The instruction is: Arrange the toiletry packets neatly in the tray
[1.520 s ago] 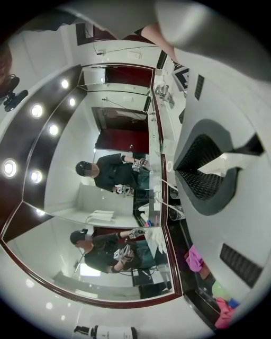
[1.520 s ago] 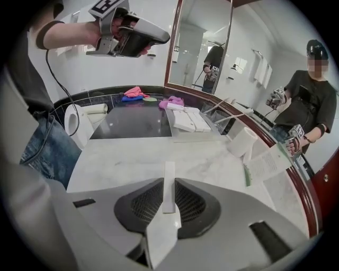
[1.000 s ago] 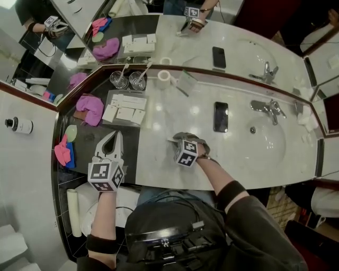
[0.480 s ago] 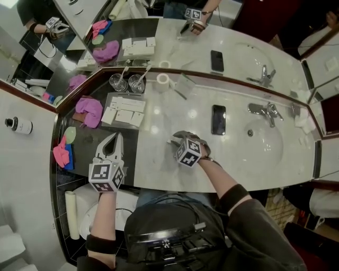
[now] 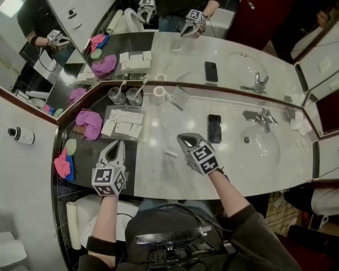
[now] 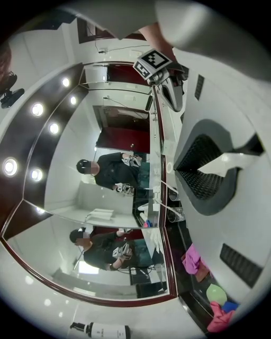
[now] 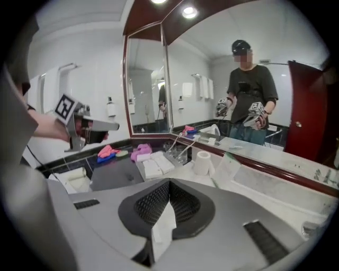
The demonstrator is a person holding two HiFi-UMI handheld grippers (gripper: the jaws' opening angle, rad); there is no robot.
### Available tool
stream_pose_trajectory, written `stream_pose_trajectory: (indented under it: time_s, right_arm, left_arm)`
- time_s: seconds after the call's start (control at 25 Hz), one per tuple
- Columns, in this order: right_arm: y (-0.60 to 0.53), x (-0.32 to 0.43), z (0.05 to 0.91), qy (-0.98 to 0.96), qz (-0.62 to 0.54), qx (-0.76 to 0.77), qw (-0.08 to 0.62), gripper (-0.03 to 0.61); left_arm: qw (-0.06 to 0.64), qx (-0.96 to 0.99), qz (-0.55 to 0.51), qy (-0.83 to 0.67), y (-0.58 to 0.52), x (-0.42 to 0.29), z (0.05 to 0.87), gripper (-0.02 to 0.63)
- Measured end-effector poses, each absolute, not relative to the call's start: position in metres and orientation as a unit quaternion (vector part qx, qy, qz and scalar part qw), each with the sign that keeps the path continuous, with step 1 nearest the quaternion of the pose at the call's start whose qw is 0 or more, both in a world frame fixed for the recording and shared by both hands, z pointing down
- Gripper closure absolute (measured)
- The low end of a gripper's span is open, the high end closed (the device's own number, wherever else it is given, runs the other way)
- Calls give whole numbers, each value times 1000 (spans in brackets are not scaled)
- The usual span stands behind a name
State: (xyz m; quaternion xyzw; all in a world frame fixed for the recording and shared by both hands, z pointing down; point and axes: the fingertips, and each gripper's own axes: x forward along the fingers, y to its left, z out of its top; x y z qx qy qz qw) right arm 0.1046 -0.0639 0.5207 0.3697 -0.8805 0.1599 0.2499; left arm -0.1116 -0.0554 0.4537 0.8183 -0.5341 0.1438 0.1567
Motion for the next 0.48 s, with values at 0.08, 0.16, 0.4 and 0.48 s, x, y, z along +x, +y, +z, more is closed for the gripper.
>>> stream_pose_trajectory:
  time_s: [0.08,0.16,0.4,0.48]
  right_arm:
    - [-66,120,505,-875,178,399,210,565]
    - [-66,136,490,-867,193,426,175,565]
    - [-58,187,460,-837,209,495,106,565]
    - [-56,202,456,-825,216,516,85,565]
  left_arm:
    - [158,819,142,-533,-58,-112,454,612]
    - [157,821,140,-531,-60,-110,453,611]
    - [162,824,122,-530,-64,-106,450,612]
    - [165,824,117,-530,-63,-106,449,612]
